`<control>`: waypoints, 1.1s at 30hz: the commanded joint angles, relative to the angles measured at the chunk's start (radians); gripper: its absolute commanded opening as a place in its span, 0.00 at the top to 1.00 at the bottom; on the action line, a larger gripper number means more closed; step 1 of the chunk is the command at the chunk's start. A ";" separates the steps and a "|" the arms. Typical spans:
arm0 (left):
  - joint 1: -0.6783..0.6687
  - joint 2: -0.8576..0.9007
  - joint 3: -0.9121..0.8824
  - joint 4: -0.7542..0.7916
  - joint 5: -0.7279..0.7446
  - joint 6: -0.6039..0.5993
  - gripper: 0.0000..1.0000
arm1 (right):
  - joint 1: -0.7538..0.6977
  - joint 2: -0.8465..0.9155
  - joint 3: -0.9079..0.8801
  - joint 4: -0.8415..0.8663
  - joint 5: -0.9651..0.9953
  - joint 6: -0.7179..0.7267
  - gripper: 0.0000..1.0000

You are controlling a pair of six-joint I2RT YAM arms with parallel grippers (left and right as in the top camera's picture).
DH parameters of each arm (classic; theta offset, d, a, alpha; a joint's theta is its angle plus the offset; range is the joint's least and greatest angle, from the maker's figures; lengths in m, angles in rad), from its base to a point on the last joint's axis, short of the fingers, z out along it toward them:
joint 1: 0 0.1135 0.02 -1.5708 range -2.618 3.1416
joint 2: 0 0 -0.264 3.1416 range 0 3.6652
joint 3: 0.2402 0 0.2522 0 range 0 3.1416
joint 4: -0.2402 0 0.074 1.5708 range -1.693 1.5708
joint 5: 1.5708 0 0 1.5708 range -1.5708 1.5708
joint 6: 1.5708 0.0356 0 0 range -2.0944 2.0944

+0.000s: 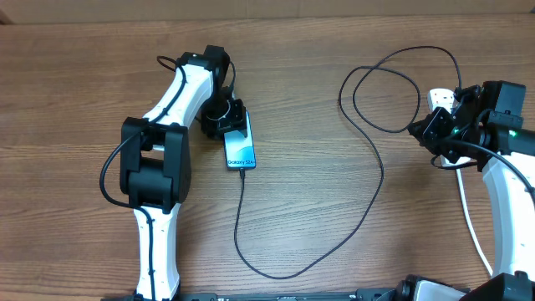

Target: Plug charger to phone and switch on socket

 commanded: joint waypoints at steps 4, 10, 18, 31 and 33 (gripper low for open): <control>0.001 0.027 -0.024 -0.003 -0.110 0.001 0.34 | -0.002 0.000 0.027 0.003 0.027 -0.008 0.91; 0.007 0.026 -0.016 -0.012 -0.110 0.008 0.36 | -0.003 0.000 0.027 0.006 0.029 -0.008 0.90; 0.048 0.005 0.253 -0.184 -0.109 0.034 0.43 | -0.036 -0.001 0.029 0.058 0.035 -0.002 0.86; 0.039 -0.004 0.893 -0.414 -0.108 0.053 0.31 | -0.379 0.025 0.029 0.194 -0.101 0.027 0.96; 0.039 -0.004 0.898 -0.412 -0.109 0.053 0.23 | -0.426 0.055 0.029 0.218 -0.149 0.032 0.96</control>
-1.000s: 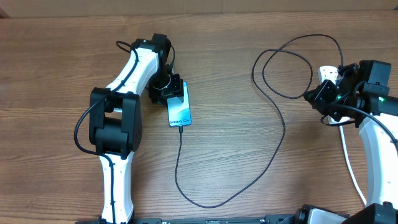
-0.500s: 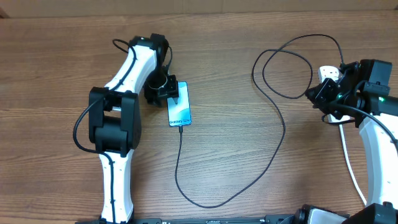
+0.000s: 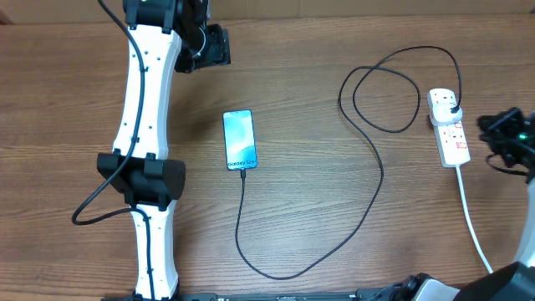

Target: Plug charger to phone and switch on socket

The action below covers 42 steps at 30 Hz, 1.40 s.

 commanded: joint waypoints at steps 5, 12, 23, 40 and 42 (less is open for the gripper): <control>-0.007 -0.017 0.025 -0.007 -0.006 0.011 0.00 | -0.134 0.167 0.029 0.082 -0.211 0.031 0.96; -0.007 -0.017 0.025 -0.007 -0.006 0.011 0.00 | -0.178 0.380 0.029 0.222 -0.304 0.156 0.96; -0.007 -0.017 0.025 -0.007 -0.006 0.011 0.01 | -0.149 0.489 0.028 0.385 -0.315 0.245 0.96; -0.007 -0.017 0.025 -0.007 -0.006 0.011 0.00 | -0.108 0.626 0.028 0.507 -0.321 0.255 0.96; -0.007 -0.017 0.025 -0.007 -0.006 0.011 0.00 | -0.101 0.634 0.028 0.518 -0.320 0.255 0.96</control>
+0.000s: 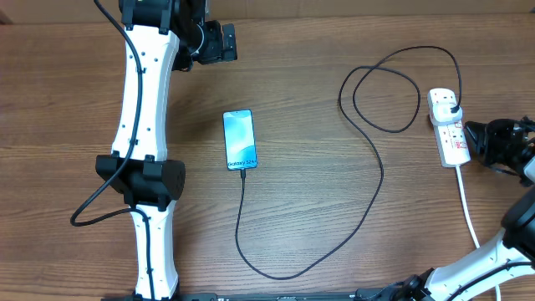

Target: Plug charger to phone and switch on socket

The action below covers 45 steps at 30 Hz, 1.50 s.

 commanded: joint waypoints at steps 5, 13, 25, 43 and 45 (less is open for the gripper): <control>-0.007 -0.013 0.009 -0.001 -0.006 0.011 0.00 | 0.034 0.043 0.026 0.038 -0.005 -0.001 0.96; -0.007 -0.013 0.009 -0.001 -0.006 0.011 0.00 | 0.044 0.052 0.026 0.035 0.003 -0.001 0.96; -0.007 -0.013 0.009 -0.001 -0.006 0.011 0.00 | 0.048 0.052 0.025 -0.017 0.042 -0.036 0.96; -0.007 -0.013 0.009 -0.001 -0.006 0.011 0.00 | 0.109 0.052 0.024 -0.079 0.089 -0.107 0.96; -0.007 -0.013 0.009 0.000 -0.006 0.011 0.00 | 0.109 0.052 0.024 -0.089 0.089 -0.107 0.96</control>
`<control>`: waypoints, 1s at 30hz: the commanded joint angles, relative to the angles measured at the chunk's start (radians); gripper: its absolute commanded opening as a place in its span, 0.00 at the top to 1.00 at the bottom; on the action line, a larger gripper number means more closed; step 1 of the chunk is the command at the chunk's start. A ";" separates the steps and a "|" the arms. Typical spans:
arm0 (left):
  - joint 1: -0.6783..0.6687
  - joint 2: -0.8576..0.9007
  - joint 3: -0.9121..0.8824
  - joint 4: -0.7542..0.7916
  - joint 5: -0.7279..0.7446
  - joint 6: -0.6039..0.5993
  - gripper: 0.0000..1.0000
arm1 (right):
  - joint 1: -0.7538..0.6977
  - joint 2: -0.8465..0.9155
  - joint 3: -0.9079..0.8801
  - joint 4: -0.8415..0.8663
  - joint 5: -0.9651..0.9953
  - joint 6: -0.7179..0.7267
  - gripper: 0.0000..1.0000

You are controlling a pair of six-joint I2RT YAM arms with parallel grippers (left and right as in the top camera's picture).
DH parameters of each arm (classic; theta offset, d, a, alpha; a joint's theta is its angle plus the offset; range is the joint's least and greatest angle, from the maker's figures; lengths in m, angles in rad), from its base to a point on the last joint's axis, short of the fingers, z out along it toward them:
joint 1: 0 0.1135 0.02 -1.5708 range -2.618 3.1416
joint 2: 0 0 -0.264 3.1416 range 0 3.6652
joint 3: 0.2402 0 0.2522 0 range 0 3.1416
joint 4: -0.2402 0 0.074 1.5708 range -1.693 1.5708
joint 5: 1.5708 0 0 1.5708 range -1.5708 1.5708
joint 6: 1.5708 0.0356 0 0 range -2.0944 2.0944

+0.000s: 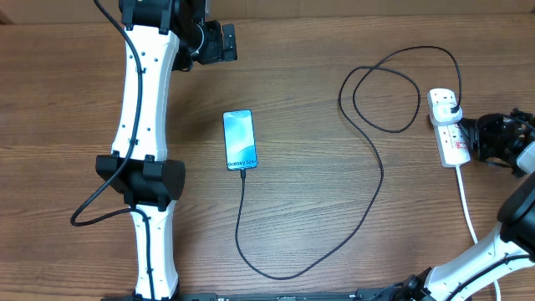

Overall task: Plug charger to phone and switch on socket
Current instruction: 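Press the orange power strip switch down with the right gripper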

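The phone (239, 140) lies face up at the table's middle left with its screen lit. The black charger cable (370, 201) is plugged into its near end and loops right to the plug (451, 105) in the white power strip (445, 125). My right gripper (470, 140) is right up against the strip's right side, level with its switch end, and its fingers look shut. My left gripper (221, 43) hangs open far behind the phone near the table's back edge, holding nothing.
The strip's white lead (470, 226) runs toward the front right edge. The left arm's column (142, 109) and base (140, 177) stand left of the phone. The cable's loop (380, 92) lies between phone and strip.
My right gripper has shifted slightly left and now sits against the power strip's side. The left arm, phone and cable have not moved.
First my left gripper was down at the phone's far end, cable plugged in, and my right gripper was over the strip. Then the left arm stood raised at the back and the right gripper off to the strip's right. The right gripper has since closed on the strip.
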 commanded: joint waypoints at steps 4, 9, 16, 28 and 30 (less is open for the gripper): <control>-0.007 -0.013 0.009 0.000 -0.006 0.011 0.00 | 0.049 0.015 -0.023 -0.061 0.005 -0.014 0.95; -0.007 -0.013 0.009 0.000 -0.006 0.011 0.01 | 0.049 0.015 -0.023 -0.083 0.005 -0.015 0.92; -0.007 -0.013 0.009 0.000 -0.006 0.011 0.00 | 0.055 0.015 -0.023 -0.089 0.005 -0.014 0.92; -0.007 -0.013 0.009 0.000 -0.006 0.011 0.01 | 0.089 0.015 -0.023 -0.073 0.005 0.021 0.96; -0.007 -0.013 0.009 0.000 -0.006 0.011 0.00 | 0.093 0.015 -0.023 -0.077 0.006 0.024 0.96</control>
